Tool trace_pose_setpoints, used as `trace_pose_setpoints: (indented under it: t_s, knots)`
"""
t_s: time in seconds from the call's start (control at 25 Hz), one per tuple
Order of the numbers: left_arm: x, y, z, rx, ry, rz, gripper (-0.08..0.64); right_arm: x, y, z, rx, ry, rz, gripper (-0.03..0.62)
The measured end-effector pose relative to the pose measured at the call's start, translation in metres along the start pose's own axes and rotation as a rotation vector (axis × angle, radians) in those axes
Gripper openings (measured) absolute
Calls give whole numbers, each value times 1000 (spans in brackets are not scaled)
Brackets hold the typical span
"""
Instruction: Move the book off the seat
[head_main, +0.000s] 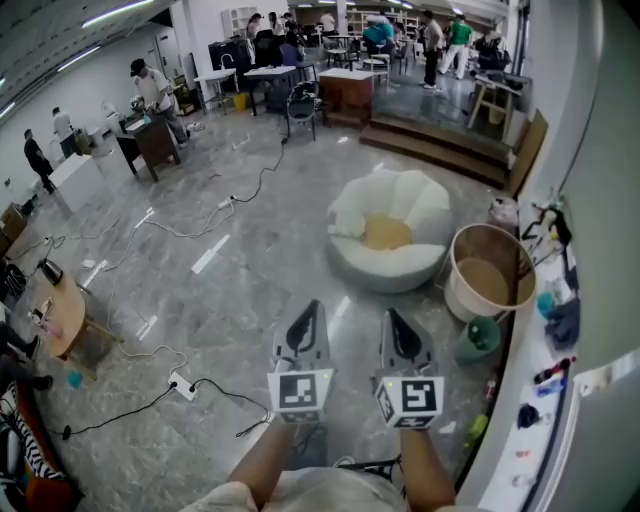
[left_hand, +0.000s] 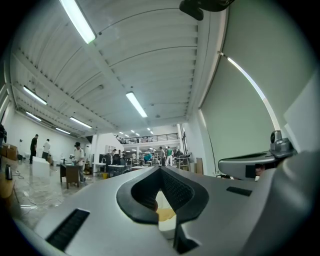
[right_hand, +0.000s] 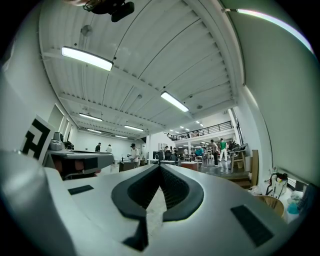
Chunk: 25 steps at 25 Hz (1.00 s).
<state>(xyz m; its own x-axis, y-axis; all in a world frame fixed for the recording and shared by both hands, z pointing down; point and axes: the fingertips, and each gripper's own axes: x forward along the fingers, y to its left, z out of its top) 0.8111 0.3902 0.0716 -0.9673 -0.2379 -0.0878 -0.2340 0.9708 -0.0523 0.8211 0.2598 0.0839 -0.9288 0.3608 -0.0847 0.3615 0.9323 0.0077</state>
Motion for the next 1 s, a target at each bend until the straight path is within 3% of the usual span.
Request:
trace_pose_setpoints:
  t_s: [0.28,1.0]
  knots:
    - [62,30,-5,8,-34,-17,3,67,-16,-1,-41,2,-35,5]
    - [220,166,-18,-7,-47,-56,3,276,16,-15,-54,14,-62,5]
